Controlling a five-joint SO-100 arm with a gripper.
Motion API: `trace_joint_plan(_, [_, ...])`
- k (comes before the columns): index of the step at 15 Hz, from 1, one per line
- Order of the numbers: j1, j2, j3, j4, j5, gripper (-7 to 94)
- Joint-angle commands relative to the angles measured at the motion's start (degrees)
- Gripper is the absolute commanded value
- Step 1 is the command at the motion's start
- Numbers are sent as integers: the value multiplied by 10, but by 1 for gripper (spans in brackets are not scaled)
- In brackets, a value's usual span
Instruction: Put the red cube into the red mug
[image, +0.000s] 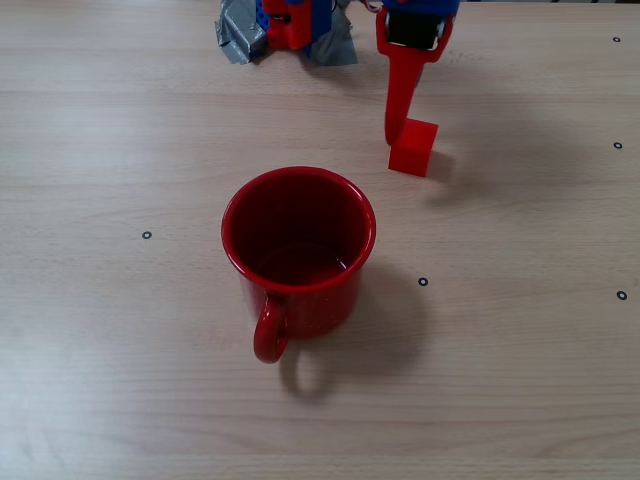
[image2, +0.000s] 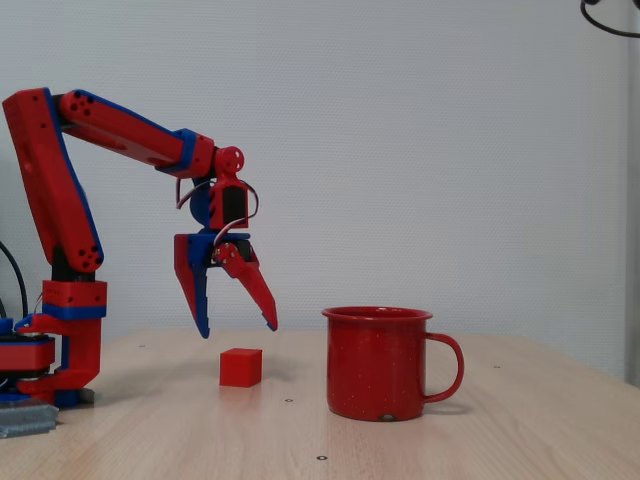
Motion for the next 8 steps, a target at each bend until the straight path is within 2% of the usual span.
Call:
trace_joint_plan(1, [-13,21,-17,-11,-1,43])
trace_joint_plan(4, [-28,2,-10,-54,12,46])
trace_joint_plan(8, [-24,-35,18,-115,10,44])
